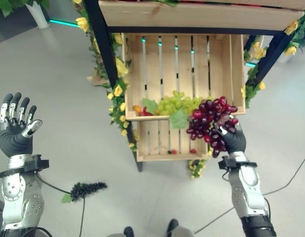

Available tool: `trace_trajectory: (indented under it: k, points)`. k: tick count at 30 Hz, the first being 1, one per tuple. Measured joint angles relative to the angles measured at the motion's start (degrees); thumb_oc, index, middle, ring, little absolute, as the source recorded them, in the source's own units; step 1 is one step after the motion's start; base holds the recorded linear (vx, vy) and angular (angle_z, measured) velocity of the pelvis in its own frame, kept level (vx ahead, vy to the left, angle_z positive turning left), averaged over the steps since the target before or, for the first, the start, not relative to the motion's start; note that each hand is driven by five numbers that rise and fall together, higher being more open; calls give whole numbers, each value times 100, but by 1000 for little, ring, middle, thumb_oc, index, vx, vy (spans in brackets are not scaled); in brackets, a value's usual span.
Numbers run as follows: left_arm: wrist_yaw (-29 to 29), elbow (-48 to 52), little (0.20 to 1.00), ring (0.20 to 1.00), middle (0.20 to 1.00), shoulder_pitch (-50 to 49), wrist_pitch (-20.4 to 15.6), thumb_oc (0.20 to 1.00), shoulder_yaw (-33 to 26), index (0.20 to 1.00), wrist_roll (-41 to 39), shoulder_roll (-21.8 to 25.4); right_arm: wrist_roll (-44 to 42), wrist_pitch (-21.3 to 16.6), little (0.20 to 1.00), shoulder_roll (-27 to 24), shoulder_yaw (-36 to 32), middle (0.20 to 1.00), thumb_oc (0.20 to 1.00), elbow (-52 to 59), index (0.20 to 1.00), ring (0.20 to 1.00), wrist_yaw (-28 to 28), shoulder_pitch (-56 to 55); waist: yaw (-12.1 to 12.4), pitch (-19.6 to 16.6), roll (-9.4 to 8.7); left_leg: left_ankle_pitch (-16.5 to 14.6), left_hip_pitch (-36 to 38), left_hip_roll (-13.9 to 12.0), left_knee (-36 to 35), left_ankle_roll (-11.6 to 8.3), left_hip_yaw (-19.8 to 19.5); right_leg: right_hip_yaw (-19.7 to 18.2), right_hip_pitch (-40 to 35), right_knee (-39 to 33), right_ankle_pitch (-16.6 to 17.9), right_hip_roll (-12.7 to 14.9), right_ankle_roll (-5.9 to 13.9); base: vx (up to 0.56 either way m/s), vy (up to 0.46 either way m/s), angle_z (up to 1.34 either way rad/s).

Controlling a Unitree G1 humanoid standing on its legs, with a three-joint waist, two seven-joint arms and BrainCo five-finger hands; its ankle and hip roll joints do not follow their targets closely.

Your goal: Pick up the fruits from the basket on one side to the basket on the other side

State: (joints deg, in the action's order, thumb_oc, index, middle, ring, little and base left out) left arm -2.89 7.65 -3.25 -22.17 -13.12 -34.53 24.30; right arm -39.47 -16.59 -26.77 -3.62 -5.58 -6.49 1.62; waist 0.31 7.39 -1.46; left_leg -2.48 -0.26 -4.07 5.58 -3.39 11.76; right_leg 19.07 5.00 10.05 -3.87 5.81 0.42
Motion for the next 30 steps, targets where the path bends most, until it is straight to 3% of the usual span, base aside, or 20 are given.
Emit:
trace_trajectory:
  k: [3, 5, 7, 9, 10, 11, 13, 19, 30]
  points:
    - [-1, -28, 1000, 1000, 1000, 229, 11, 1000, 180, 1000, -1, -85, -1, -7, 200, -5, -109, 200, 200, 6, 200, 200, 39, -44, 49, 77, -102, 0, -563, -43, 1226, -171, -164, -29, -148, -33, -170, 44, -76, 15, -72, 42]
    - [-6, -27, 1000, 1000, 1000, 193, -9, 1000, 318, 1000, 0, -140, -2, -17, 200, -5, -94, 200, 200, 5, 200, 200, 108, -30, 97, 113, -91, 20, -686, -67, 1588, -261, -521, -15, -395, -136, -182, 11, -156, 82, 68, 8]
    - [-15, -9, 1000, 1000, 1000, 189, -9, 1000, 356, 1000, 0, -176, -2, -22, 200, 0, -92, 200, 200, 10, 200, 200, 187, -4, 79, 94, -51, -28, -677, -115, 1269, -259, -616, -44, -357, -133, -234, 1, -197, 90, 88, -1]
    - [-64, 14, 1000, 1000, 1000, 176, -10, 1000, 347, 1000, 0, -174, -7, -40, 200, 3, -92, 200, 200, 11, 200, 200, 242, 52, 58, 90, -16, 31, -578, -3, 380, -183, -805, -200, -217, -140, -181, -65, -150, 65, 65, -29]
    - [-65, 13, 1000, 1000, 1000, 107, -8, 1000, 351, 1000, 1, -187, -3, -39, 200, 2, -89, 200, 200, 10, 200, 200, 259, 43, 87, 57, 82, 154, -487, 15, 97, -60, -943, -338, -189, -115, -155, -180, -163, 49, 81, -51]
    - [-65, 0, 1000, 1000, 1000, 95, -5, 1000, 356, 1000, 1, -186, -3, -42, 200, -3, -98, 200, 200, 10, 200, 200, 269, 31, 54, 47, 159, 255, -429, 0, 51, 28, -938, -333, -217, -100, -151, -255, -166, 87, 118, -37]
    - [-64, -28, 1000, 1000, 1000, 163, 10, 1000, 384, 1000, 0, -161, 1, -50, 200, 51, -107, 200, 200, 26, 200, 200, 331, -66, -19, 41, 86, 238, -309, 40, -85, -57, -879, -329, -180, -27, -193, -223, -106, 86, 94, -6]
    - [-60, -22, 1000, 1000, 1000, 127, 41, 1000, 408, 1000, 1, -152, 87, -60, 200, 160, -85, 200, 200, 92, 200, 200, 338, -52, 62, 12, 58, 316, -4, 229, -526, 90, -797, -452, -404, -398, -63, -94, 114, 60, 52, -5]
    - [-50, -19, 1000, 1000, 1000, -88, 62, 1000, 563, 1000, 1, -182, 534, -53, 200, 115, 8, 200, 200, 68, 200, 200, 738, 442, 216, -161, 138, 326, 165, 206, -704, 95, -836, -399, -722, -859, 61, -193, 114, 28, 0, 2]
